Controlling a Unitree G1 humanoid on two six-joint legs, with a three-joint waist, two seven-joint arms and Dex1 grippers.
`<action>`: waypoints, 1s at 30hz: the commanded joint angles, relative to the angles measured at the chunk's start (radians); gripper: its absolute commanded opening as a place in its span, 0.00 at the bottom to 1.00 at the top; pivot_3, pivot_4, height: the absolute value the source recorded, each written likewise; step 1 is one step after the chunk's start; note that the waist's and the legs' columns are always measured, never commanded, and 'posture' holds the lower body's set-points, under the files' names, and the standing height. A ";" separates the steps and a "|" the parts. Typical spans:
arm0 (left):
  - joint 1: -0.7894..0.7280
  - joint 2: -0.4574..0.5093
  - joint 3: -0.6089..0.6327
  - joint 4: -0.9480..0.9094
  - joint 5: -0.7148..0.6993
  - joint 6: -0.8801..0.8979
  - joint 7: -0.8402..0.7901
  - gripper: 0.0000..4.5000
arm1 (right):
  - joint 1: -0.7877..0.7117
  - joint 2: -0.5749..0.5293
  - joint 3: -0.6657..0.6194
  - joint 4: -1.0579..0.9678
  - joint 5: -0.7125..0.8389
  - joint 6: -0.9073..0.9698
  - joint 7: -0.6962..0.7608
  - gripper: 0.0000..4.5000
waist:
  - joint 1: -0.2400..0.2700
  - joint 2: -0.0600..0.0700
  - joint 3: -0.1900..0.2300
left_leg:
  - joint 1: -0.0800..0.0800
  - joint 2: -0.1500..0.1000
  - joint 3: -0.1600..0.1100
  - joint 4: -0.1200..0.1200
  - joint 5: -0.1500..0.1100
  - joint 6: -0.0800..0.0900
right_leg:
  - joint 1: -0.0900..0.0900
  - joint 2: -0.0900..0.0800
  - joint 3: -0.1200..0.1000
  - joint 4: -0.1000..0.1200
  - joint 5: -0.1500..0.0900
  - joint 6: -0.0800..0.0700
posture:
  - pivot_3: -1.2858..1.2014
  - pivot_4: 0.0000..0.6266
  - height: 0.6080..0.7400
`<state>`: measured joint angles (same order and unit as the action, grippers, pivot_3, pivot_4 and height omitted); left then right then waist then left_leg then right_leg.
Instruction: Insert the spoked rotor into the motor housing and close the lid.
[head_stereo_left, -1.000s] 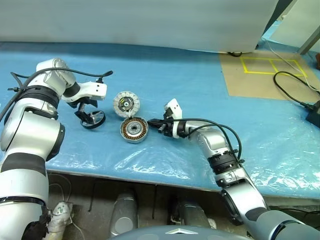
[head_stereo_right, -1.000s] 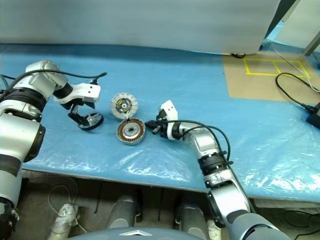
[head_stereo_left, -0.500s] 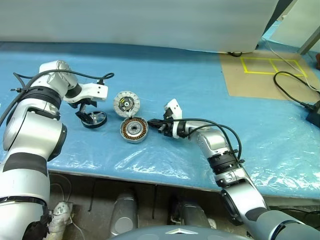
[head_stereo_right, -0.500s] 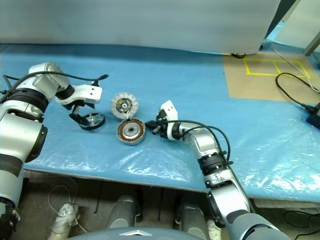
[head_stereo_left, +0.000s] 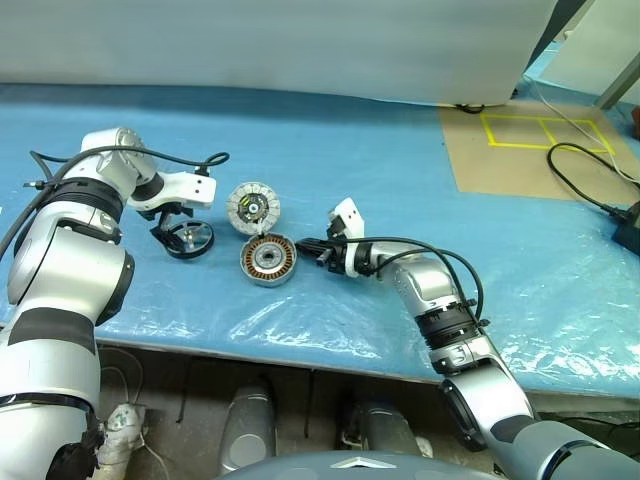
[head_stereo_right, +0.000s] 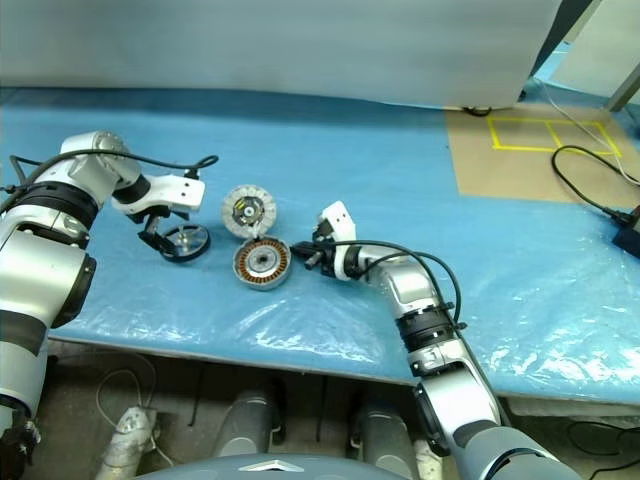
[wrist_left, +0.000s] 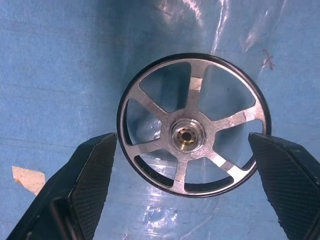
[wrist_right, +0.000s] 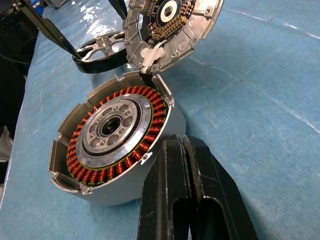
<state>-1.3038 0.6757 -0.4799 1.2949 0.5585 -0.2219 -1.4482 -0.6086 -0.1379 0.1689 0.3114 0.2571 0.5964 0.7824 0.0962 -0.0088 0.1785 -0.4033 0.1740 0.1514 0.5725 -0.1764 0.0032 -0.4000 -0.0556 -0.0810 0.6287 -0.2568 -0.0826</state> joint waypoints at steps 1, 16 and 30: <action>0.002 0.012 -0.003 0.004 0.007 -0.004 0.014 0.99 | 0.005 -0.001 -0.009 -0.044 0.018 0.000 0.003 0.00 | 0.000 0.000 0.000 | 0.000 0.000 0.000 0.000 0.000 0.000 | 0.000 0.000 0.000 0.000 0.000 0.000 | 0.52 0.24 1.00; 0.005 0.006 0.009 -0.002 -0.003 -0.035 -0.004 0.99 | 0.007 -0.001 -0.009 -0.044 0.018 0.002 0.001 0.00 | 0.000 0.000 0.000 | 0.000 0.000 0.000 0.000 0.000 0.000 | 0.000 0.000 0.000 0.000 0.000 0.000 | 0.52 0.24 1.00; 0.002 0.007 0.018 -0.006 -0.011 -0.044 -0.010 0.72 | 0.004 0.002 -0.006 -0.033 0.015 -0.001 0.001 0.00 | 0.000 0.000 0.000 | 0.000 0.000 0.000 0.000 0.000 0.000 | 0.000 0.000 0.000 0.000 0.000 0.000 | 0.52 0.24 1.00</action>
<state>-1.2896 0.6661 -0.4729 1.2997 0.5578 -0.2618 -1.4576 -0.6039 -0.1397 0.1691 0.3054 0.2573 0.5983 0.7820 0.0964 -0.0088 0.1785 -0.4033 0.1739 0.1514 0.5726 -0.1764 0.0032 -0.4001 -0.0557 -0.0810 0.6290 -0.2567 -0.0826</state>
